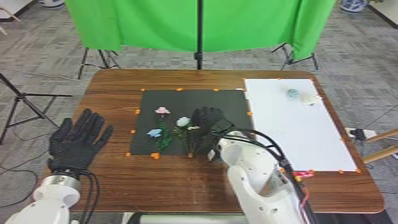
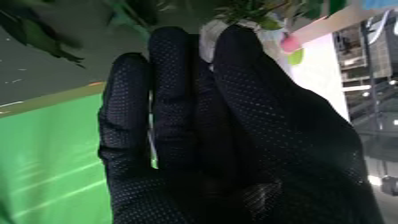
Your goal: Arrange flowers
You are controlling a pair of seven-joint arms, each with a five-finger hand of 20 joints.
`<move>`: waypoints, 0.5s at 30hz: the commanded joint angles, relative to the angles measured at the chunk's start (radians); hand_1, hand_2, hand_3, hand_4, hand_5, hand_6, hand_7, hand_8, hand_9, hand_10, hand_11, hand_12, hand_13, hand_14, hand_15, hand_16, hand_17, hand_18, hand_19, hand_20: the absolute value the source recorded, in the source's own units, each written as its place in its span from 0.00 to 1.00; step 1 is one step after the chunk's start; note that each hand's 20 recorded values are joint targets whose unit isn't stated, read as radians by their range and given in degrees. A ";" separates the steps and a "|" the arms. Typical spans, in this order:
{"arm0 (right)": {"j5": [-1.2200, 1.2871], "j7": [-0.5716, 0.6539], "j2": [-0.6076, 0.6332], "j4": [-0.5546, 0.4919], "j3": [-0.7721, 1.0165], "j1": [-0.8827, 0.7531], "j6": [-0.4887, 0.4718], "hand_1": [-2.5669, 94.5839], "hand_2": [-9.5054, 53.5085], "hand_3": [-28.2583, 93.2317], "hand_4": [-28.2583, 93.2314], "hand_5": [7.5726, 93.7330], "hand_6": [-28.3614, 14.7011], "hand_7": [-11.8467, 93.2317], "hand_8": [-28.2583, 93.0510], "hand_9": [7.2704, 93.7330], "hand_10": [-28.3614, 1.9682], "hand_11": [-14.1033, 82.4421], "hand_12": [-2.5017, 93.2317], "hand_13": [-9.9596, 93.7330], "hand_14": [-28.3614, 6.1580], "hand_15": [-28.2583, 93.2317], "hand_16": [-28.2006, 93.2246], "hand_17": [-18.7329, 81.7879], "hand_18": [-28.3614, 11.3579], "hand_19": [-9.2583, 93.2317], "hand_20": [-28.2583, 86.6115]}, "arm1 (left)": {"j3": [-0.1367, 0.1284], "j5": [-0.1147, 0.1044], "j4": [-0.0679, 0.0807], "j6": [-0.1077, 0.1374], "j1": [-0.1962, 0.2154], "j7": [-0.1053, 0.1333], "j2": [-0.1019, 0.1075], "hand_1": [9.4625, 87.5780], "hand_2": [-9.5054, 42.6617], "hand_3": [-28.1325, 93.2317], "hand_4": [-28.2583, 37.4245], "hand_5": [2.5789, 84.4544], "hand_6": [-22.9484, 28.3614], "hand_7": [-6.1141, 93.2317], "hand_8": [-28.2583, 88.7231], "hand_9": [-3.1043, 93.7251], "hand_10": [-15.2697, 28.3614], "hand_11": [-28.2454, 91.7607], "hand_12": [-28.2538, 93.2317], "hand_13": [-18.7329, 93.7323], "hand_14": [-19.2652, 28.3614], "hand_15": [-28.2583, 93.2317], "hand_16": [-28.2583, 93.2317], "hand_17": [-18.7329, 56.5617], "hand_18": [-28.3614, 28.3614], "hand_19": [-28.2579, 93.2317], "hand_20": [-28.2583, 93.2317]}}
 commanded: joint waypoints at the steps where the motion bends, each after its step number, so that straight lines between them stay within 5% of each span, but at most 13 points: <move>1: -0.001 0.003 -0.008 -0.040 0.008 -0.012 -0.067 0.73 0.00 0.80 0.00 0.62 0.65 0.29 0.12 0.62 0.50 0.28 0.20 0.67 0.63 0.51 0.57 0.47 0.24 0.81 0.55 | 0.000 -0.014 -0.004 0.011 0.015 -0.004 0.000 0.30 0.42 0.84 0.02 0.56 0.62 0.24 0.16 0.47 0.68 0.45 0.35 0.46 0.71 0.64 0.19 0.20 0.75 0.51 0.38; 15: 0.127 0.096 0.025 -0.131 0.089 0.016 -0.072 0.57 0.00 0.89 0.00 0.51 0.57 0.26 0.13 0.51 0.38 0.26 0.18 0.60 0.43 0.61 0.41 0.46 0.18 0.82 0.55 | -0.002 -0.015 -0.009 0.009 0.027 0.008 -0.007 0.30 0.41 0.84 0.02 0.56 0.62 0.24 0.16 0.47 0.68 0.44 0.35 0.46 0.71 0.63 0.19 0.20 0.74 0.51 0.38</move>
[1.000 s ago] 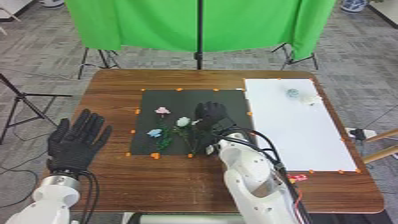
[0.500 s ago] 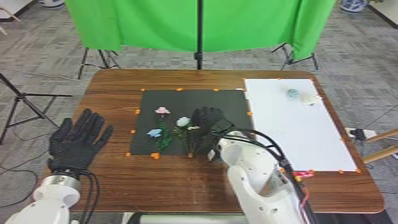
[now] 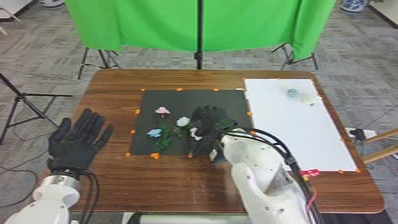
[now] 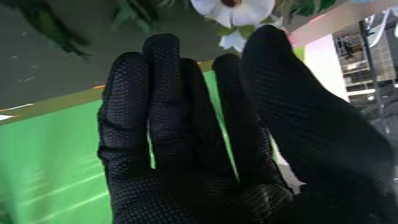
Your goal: Arrange flowers
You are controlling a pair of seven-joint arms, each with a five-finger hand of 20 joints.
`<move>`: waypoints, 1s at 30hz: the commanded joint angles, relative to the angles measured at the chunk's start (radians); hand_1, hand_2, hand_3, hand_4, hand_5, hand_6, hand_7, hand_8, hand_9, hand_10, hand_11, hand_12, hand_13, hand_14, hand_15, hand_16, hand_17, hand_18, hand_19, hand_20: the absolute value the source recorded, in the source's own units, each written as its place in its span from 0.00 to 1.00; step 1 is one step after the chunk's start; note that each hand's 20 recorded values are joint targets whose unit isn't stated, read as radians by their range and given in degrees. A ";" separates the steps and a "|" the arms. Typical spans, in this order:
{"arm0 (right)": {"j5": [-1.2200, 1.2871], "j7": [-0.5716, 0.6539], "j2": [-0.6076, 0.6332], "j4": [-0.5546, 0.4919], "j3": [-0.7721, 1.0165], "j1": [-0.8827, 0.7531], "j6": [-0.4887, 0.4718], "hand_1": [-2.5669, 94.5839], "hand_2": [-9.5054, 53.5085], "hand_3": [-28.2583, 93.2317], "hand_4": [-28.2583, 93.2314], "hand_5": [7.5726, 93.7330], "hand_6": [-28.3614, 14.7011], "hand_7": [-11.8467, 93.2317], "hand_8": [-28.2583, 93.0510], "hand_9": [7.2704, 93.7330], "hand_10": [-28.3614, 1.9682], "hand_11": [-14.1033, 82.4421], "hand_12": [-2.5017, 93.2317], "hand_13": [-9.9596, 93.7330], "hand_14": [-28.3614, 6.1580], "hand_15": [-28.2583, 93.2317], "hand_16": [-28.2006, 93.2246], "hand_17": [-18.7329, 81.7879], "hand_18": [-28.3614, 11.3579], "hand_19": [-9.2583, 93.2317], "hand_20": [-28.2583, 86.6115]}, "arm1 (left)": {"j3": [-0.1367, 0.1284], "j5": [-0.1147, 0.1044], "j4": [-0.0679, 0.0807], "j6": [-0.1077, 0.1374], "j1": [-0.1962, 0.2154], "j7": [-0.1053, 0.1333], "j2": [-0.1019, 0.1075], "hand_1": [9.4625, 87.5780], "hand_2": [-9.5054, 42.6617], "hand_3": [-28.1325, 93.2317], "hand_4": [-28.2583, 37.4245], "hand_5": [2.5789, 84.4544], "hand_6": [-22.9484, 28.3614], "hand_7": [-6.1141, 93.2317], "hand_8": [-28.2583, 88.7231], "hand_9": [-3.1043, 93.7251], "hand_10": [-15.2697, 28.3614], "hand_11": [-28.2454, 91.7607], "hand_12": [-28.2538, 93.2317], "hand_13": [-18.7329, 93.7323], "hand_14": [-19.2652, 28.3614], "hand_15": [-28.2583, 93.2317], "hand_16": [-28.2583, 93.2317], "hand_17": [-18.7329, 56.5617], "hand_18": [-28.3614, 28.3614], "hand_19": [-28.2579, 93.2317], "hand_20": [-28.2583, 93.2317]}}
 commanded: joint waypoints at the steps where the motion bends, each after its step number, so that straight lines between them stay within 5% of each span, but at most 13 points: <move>1: 0.102 0.081 0.036 -0.079 0.083 0.032 0.023 0.57 0.00 0.89 0.00 0.51 0.56 0.26 0.13 0.51 0.38 0.26 0.18 0.60 0.43 0.61 0.40 0.46 0.18 0.82 0.55 | -0.001 -0.007 -0.005 0.006 0.025 0.008 -0.010 0.30 0.41 0.84 0.02 0.55 0.62 0.24 0.16 0.47 0.68 0.44 0.35 0.46 0.71 0.63 0.19 0.20 0.74 0.51 0.38; 8: 0.138 0.191 0.150 0.080 0.221 0.164 0.280 0.52 0.00 0.88 0.00 0.50 0.56 0.26 0.14 0.48 0.34 0.25 0.19 0.55 0.37 0.57 0.38 0.44 0.19 0.75 0.51 | -0.001 -0.006 -0.012 0.002 0.038 0.028 -0.014 0.30 0.41 0.84 0.02 0.55 0.62 0.24 0.16 0.47 0.68 0.44 0.35 0.46 0.71 0.63 0.19 0.20 0.74 0.51 0.38; 11: 0.074 0.181 0.188 0.143 0.307 0.219 0.138 0.49 0.00 0.88 0.00 0.48 0.56 0.26 0.14 0.41 0.37 0.24 0.18 0.47 0.33 0.52 0.36 0.40 0.19 0.69 0.47 | -0.001 0.000 -0.014 0.001 0.041 0.034 -0.012 0.30 0.41 0.84 0.02 0.55 0.62 0.24 0.16 0.47 0.68 0.44 0.35 0.46 0.71 0.63 0.19 0.20 0.74 0.51 0.38; 15: 0.051 0.177 0.209 0.220 0.364 0.270 0.094 0.49 0.00 0.88 0.00 0.43 0.57 0.25 0.14 0.33 0.40 0.22 0.16 0.38 0.29 0.46 0.35 0.36 0.19 0.62 0.44 | -0.004 -0.006 -0.018 0.006 0.050 0.046 -0.008 0.30 0.41 0.84 0.02 0.55 0.62 0.24 0.16 0.47 0.68 0.44 0.35 0.46 0.71 0.63 0.19 0.20 0.74 0.51 0.38; 20: 0.016 0.200 0.228 0.278 0.393 0.303 0.041 0.50 0.00 0.89 0.00 0.42 0.57 0.25 0.14 0.31 0.41 0.22 0.16 0.36 0.30 0.44 0.35 0.35 0.19 0.61 0.43 | -0.002 -0.005 -0.017 0.000 0.048 0.048 -0.013 0.30 0.42 0.84 0.01 0.55 0.62 0.24 0.16 0.47 0.68 0.44 0.35 0.46 0.71 0.63 0.19 0.20 0.74 0.51 0.38; 24: 0.002 0.272 0.234 0.324 0.405 0.333 -0.111 0.51 0.00 0.89 0.00 0.42 0.57 0.25 0.14 0.31 0.41 0.22 0.15 0.36 0.31 0.43 0.35 0.34 0.19 0.61 0.43 | -0.001 -0.006 -0.018 0.014 0.052 0.053 -0.006 0.29 0.42 0.84 0.01 0.55 0.62 0.24 0.16 0.47 0.68 0.44 0.35 0.46 0.71 0.63 0.19 0.20 0.74 0.51 0.38; 27: -0.064 0.282 0.232 0.370 0.415 0.338 -0.180 0.53 0.00 0.89 0.00 0.40 0.59 0.24 0.14 0.29 0.48 0.22 0.13 0.35 0.31 0.40 0.34 0.34 0.20 0.58 0.42 | -0.002 0.032 -0.024 0.003 0.060 0.035 -0.009 0.29 0.43 0.84 0.01 0.55 0.62 0.24 0.16 0.47 0.68 0.44 0.35 0.46 0.72 0.63 0.19 0.20 0.74 0.51 0.38; 30: -0.017 0.345 0.225 0.397 0.429 0.332 -0.221 0.55 0.00 0.88 0.00 0.39 0.59 0.24 0.14 0.27 0.50 0.22 0.12 0.34 0.32 0.39 0.34 0.34 0.21 0.55 0.40 | -0.002 0.033 -0.022 0.002 0.057 0.032 -0.008 0.29 0.43 0.84 0.01 0.55 0.61 0.24 0.16 0.47 0.68 0.44 0.35 0.46 0.71 0.63 0.19 0.20 0.74 0.51 0.38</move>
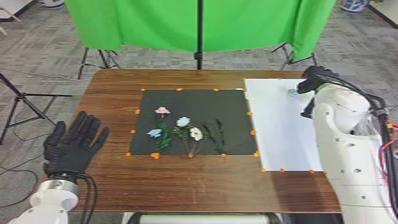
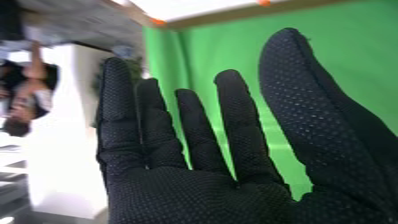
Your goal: Arrange flowers
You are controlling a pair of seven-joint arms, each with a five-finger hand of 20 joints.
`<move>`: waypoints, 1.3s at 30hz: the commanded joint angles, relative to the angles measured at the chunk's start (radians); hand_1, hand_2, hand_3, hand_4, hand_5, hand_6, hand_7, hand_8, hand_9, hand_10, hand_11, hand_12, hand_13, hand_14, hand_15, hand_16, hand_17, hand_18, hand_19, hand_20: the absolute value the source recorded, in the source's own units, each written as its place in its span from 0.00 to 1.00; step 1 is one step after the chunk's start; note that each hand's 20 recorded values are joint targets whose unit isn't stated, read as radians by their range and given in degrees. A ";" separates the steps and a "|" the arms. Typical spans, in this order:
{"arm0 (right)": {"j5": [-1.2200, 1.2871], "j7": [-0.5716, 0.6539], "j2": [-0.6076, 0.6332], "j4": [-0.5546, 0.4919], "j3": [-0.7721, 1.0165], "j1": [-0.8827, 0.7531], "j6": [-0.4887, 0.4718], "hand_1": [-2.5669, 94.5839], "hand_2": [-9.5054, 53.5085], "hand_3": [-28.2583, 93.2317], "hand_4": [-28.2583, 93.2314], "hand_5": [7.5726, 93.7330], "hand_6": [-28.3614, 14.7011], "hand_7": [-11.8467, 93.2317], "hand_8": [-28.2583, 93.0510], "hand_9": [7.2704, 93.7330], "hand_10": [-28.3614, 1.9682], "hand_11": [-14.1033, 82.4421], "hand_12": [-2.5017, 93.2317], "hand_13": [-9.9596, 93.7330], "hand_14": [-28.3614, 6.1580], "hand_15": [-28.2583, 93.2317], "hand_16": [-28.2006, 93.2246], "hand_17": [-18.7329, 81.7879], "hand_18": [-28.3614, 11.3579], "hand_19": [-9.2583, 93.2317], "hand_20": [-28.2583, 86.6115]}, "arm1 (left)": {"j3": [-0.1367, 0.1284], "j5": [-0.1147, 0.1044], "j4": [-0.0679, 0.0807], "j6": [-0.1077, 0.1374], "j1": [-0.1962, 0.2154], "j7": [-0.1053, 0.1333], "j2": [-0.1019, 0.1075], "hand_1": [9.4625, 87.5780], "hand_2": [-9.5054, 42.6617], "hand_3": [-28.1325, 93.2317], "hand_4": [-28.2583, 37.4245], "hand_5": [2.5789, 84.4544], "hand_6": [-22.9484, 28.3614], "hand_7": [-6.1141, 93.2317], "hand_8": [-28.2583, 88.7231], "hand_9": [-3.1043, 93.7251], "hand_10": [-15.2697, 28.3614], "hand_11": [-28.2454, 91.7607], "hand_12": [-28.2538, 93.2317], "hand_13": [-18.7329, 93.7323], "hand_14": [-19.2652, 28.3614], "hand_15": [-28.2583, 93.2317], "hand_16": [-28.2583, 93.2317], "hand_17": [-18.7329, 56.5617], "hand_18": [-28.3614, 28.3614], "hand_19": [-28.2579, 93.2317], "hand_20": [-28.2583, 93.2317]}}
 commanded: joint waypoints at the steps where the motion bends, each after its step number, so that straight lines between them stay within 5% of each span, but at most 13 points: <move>1: -0.041 0.101 -0.011 0.096 0.033 0.005 -0.174 0.56 0.00 0.89 0.00 0.38 0.59 0.24 0.14 0.26 0.49 0.22 0.12 0.34 0.32 0.38 0.34 0.34 0.20 0.55 0.40 | -0.002 0.034 -0.005 0.005 0.023 -0.016 -0.004 0.29 0.43 0.84 0.01 0.55 0.61 0.24 0.16 0.47 0.68 0.44 0.35 0.46 0.71 0.63 0.19 0.20 0.74 0.51 0.38; 3: 0.027 0.147 -0.016 0.112 0.039 -0.004 -0.158 0.55 0.00 0.88 0.00 0.38 0.59 0.24 0.13 0.25 0.50 0.22 0.11 0.33 0.32 0.38 0.34 0.36 0.17 0.56 0.40 | -0.007 0.043 -0.001 -0.004 0.023 -0.033 -0.007 0.29 0.43 0.84 0.01 0.55 0.62 0.24 0.16 0.47 0.68 0.43 0.35 0.46 0.71 0.63 0.19 0.20 0.74 0.51 0.38; 6: 0.045 0.174 -0.017 0.125 0.026 -0.038 -0.037 0.56 0.00 0.81 0.00 0.37 0.60 0.24 0.13 0.27 0.44 0.24 0.10 0.42 0.29 0.43 0.34 0.45 0.13 0.72 0.45 | -0.002 0.043 0.001 -0.015 0.023 -0.046 -0.010 0.28 0.45 0.83 0.00 0.54 0.62 0.23 0.16 0.46 0.68 0.43 0.34 0.46 0.71 0.62 0.18 0.20 0.75 0.50 0.38; 10: 0.035 0.153 -0.013 0.127 0.000 -0.083 0.138 0.62 0.00 0.75 0.00 0.50 0.64 0.28 0.12 0.54 0.49 0.33 0.18 0.64 0.46 0.59 0.38 0.52 0.20 0.88 0.50 | 0.006 0.045 0.001 -0.004 0.021 -0.046 -0.011 0.28 0.45 0.83 0.00 0.54 0.62 0.23 0.16 0.46 0.68 0.42 0.34 0.45 0.72 0.61 0.19 0.20 0.75 0.50 0.38; 16: 0.005 0.088 -0.001 0.122 -0.031 -0.123 0.342 0.70 0.05 0.65 0.00 0.70 0.64 0.36 0.23 0.82 0.55 0.29 0.41 0.74 0.59 0.60 0.51 0.53 0.23 0.89 0.56 | 0.009 0.046 0.004 -0.003 0.014 -0.040 -0.012 0.28 0.45 0.83 0.00 0.54 0.62 0.23 0.16 0.46 0.68 0.42 0.35 0.45 0.72 0.61 0.19 0.20 0.75 0.50 0.38; 22: 0.042 0.018 0.040 0.006 -0.098 -0.169 0.519 0.70 0.11 0.67 0.00 0.75 0.63 0.39 0.25 0.85 0.56 0.32 0.42 0.76 0.57 0.63 0.50 0.54 0.23 0.91 0.58 | 0.008 0.047 0.003 -0.006 0.015 -0.044 -0.015 0.28 0.46 0.83 0.00 0.54 0.62 0.23 0.16 0.46 0.68 0.42 0.35 0.45 0.72 0.61 0.19 0.20 0.75 0.50 0.38; 26: 0.151 -0.119 0.032 -0.104 -0.128 -0.180 0.515 0.69 0.10 0.69 0.00 0.75 0.63 0.39 0.24 0.85 0.56 0.32 0.43 0.76 0.57 0.64 0.51 0.54 0.23 0.91 0.59 | 0.005 0.047 0.001 -0.007 0.019 -0.042 -0.016 0.28 0.46 0.83 0.00 0.55 0.61 0.23 0.16 0.46 0.68 0.42 0.35 0.45 0.72 0.61 0.19 0.20 0.75 0.50 0.38; 29: 0.136 -0.255 0.016 -0.166 -0.154 -0.178 0.412 0.69 0.11 0.69 0.00 0.74 0.63 0.39 0.24 0.85 0.56 0.32 0.43 0.74 0.59 0.64 0.52 0.53 0.26 0.90 0.59 | 0.006 0.028 0.000 -0.011 0.019 -0.041 -0.020 0.28 0.46 0.83 0.00 0.54 0.61 0.23 0.16 0.46 0.68 0.42 0.35 0.45 0.72 0.61 0.19 0.20 0.75 0.50 0.38; 31: 0.113 -0.301 0.012 -0.192 -0.194 -0.179 0.366 0.70 0.11 0.68 0.00 0.74 0.63 0.40 0.23 0.84 0.57 0.30 0.44 0.74 0.60 0.62 0.53 0.52 0.26 0.89 0.59 | 0.005 0.037 0.001 -0.013 0.016 -0.044 -0.020 0.28 0.46 0.83 0.00 0.55 0.62 0.23 0.16 0.46 0.68 0.43 0.35 0.46 0.72 0.61 0.19 0.20 0.75 0.50 0.38; 39: -0.093 -0.514 -0.019 -0.126 -0.317 -0.134 0.323 0.69 0.10 0.69 0.00 0.74 0.64 0.40 0.22 0.84 0.58 0.28 0.44 0.73 0.62 0.60 0.54 0.51 0.26 0.87 0.60 | 0.003 0.033 0.002 -0.001 0.015 -0.036 -0.014 0.28 0.46 0.83 0.00 0.55 0.62 0.23 0.16 0.46 0.68 0.43 0.35 0.46 0.71 0.61 0.19 0.20 0.75 0.50 0.38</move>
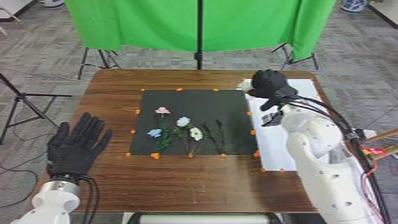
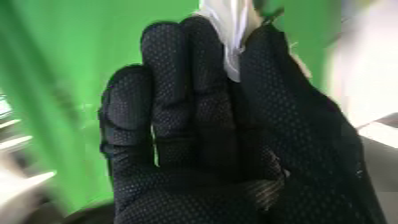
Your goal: Arrange flowers
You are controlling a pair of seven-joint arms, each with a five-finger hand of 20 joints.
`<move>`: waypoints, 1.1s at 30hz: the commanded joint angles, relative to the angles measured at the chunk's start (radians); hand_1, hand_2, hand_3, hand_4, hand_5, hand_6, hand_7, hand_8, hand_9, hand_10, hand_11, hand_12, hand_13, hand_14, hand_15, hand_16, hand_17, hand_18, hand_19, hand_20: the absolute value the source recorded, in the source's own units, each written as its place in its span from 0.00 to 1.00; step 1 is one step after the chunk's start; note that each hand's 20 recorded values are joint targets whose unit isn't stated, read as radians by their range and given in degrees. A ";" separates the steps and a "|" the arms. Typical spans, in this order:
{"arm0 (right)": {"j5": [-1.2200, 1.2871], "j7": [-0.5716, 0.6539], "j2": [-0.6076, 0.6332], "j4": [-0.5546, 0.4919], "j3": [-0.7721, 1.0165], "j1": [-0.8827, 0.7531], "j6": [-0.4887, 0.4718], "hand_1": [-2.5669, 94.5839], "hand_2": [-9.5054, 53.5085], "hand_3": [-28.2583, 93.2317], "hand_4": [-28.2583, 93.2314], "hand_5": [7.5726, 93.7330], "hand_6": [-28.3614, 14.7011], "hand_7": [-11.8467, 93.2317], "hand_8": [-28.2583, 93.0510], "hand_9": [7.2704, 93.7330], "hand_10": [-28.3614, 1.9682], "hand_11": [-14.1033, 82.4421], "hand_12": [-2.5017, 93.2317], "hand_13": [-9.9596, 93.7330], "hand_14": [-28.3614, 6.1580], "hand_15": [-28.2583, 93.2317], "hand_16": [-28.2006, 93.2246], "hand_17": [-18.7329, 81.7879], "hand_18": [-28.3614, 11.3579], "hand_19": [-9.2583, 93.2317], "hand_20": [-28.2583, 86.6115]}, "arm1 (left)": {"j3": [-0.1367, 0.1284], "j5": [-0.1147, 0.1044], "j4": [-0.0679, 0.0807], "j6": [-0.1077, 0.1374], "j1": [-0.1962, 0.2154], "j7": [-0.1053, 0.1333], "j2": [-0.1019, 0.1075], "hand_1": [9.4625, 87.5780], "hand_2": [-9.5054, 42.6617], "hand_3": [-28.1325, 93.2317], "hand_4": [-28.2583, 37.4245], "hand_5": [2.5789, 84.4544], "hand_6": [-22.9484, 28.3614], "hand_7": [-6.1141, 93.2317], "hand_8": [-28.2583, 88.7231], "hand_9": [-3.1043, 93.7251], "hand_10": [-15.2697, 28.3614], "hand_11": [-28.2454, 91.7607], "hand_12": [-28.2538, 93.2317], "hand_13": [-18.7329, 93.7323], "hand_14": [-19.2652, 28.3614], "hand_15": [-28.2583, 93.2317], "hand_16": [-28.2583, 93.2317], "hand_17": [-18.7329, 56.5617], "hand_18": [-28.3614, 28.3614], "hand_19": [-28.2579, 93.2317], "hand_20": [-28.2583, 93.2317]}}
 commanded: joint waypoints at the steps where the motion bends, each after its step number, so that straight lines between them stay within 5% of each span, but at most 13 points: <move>1: -0.201 -0.158 -0.059 0.081 -0.117 0.047 0.023 0.69 0.10 0.69 0.00 0.74 0.64 0.40 0.22 0.84 0.58 0.27 0.44 0.73 0.62 0.59 0.54 0.51 0.26 0.86 0.60 | 0.001 -0.004 0.005 0.000 0.007 -0.002 -0.004 0.28 0.46 0.83 0.00 0.55 0.62 0.23 0.16 0.46 0.68 0.43 0.35 0.46 0.71 0.61 0.19 0.20 0.75 0.50 0.38; 3: -0.257 -0.183 -0.068 0.088 -0.130 0.047 0.037 0.69 0.10 0.70 0.00 0.74 0.64 0.40 0.22 0.84 0.58 0.27 0.45 0.73 0.63 0.58 0.55 0.51 0.26 0.86 0.61 | 0.003 0.020 0.004 0.004 -0.001 -0.012 -0.004 0.28 0.46 0.83 0.00 0.55 0.62 0.23 0.16 0.46 0.68 0.43 0.35 0.46 0.71 0.61 0.19 0.20 0.75 0.50 0.38; 5: -0.303 -0.173 -0.078 0.092 -0.149 0.048 0.033 0.69 0.10 0.70 0.00 0.74 0.64 0.40 0.22 0.84 0.58 0.27 0.45 0.73 0.63 0.58 0.55 0.51 0.25 0.86 0.61 | 0.002 0.076 -0.008 0.041 0.001 -0.031 -0.003 0.28 0.46 0.83 0.00 0.55 0.62 0.23 0.16 0.46 0.68 0.43 0.35 0.46 0.71 0.61 0.19 0.20 0.75 0.50 0.38; 8: -0.324 -0.138 -0.072 0.083 -0.178 0.044 0.013 0.68 0.09 0.71 0.00 0.75 0.64 0.40 0.22 0.85 0.58 0.26 0.45 0.73 0.62 0.60 0.56 0.51 0.23 0.89 0.64 | 0.002 0.050 -0.006 0.027 -0.003 -0.023 -0.001 0.28 0.46 0.83 0.00 0.55 0.62 0.23 0.16 0.46 0.68 0.43 0.35 0.46 0.72 0.61 0.19 0.20 0.74 0.50 0.37; 13: -0.388 -0.123 -0.066 0.093 -0.199 0.029 0.031 0.67 0.07 0.73 0.00 0.75 0.64 0.40 0.22 0.85 0.56 0.26 0.45 0.72 0.60 0.60 0.56 0.50 0.21 0.89 0.65 | -0.004 0.079 -0.012 0.041 0.004 -0.020 0.006 0.28 0.46 0.84 0.00 0.56 0.62 0.23 0.16 0.46 0.68 0.43 0.35 0.45 0.72 0.61 0.19 0.20 0.74 0.50 0.37; 17: -0.436 -0.133 -0.061 0.090 -0.214 0.024 0.023 0.67 0.06 0.75 0.00 0.74 0.64 0.39 0.22 0.84 0.56 0.24 0.44 0.72 0.60 0.60 0.56 0.50 0.21 0.89 0.65 | -0.008 0.074 -0.010 0.045 0.002 -0.025 0.005 0.28 0.46 0.84 0.00 0.56 0.62 0.23 0.16 0.46 0.68 0.43 0.35 0.45 0.72 0.61 0.19 0.19 0.74 0.50 0.37; 20: -0.429 -0.125 -0.061 0.081 -0.221 0.021 -0.015 0.66 0.05 0.75 0.00 0.73 0.64 0.38 0.21 0.83 0.57 0.23 0.42 0.71 0.61 0.59 0.57 0.50 0.20 0.88 0.65 | -0.009 0.074 0.001 0.018 0.004 -0.026 0.010 0.28 0.46 0.84 0.00 0.56 0.63 0.24 0.16 0.47 0.68 0.43 0.35 0.45 0.72 0.62 0.19 0.19 0.74 0.50 0.37; 26: -0.443 -0.104 -0.055 0.061 -0.231 0.013 -0.057 0.66 0.04 0.76 0.00 0.70 0.63 0.36 0.21 0.79 0.57 0.23 0.38 0.69 0.60 0.58 0.56 0.47 0.20 0.84 0.63 | -0.009 0.065 0.000 0.024 0.001 -0.032 0.008 0.27 0.46 0.84 0.00 0.55 0.62 0.24 0.16 0.46 0.68 0.43 0.35 0.45 0.72 0.61 0.19 0.19 0.74 0.50 0.37; 29: -0.361 -0.020 -0.057 0.041 -0.242 0.022 -0.135 0.64 0.01 0.78 0.00 0.63 0.65 0.32 0.17 0.70 0.54 0.29 0.30 0.67 0.58 0.58 0.55 0.46 0.19 0.84 0.62 | -0.011 0.018 -0.010 0.039 -0.002 -0.029 0.013 0.27 0.46 0.84 0.00 0.55 0.62 0.23 0.16 0.46 0.68 0.43 0.35 0.45 0.72 0.61 0.19 0.19 0.74 0.50 0.37; 33: -0.336 0.010 -0.062 0.040 -0.236 0.026 -0.114 0.65 0.00 0.78 0.00 0.52 0.62 0.28 0.12 0.63 0.46 0.34 0.22 0.66 0.57 0.58 0.54 0.46 0.16 0.84 0.61 | -0.014 0.013 -0.014 0.036 0.002 -0.019 0.014 0.27 0.46 0.84 0.00 0.55 0.62 0.23 0.16 0.46 0.68 0.43 0.35 0.45 0.72 0.61 0.19 0.19 0.74 0.51 0.38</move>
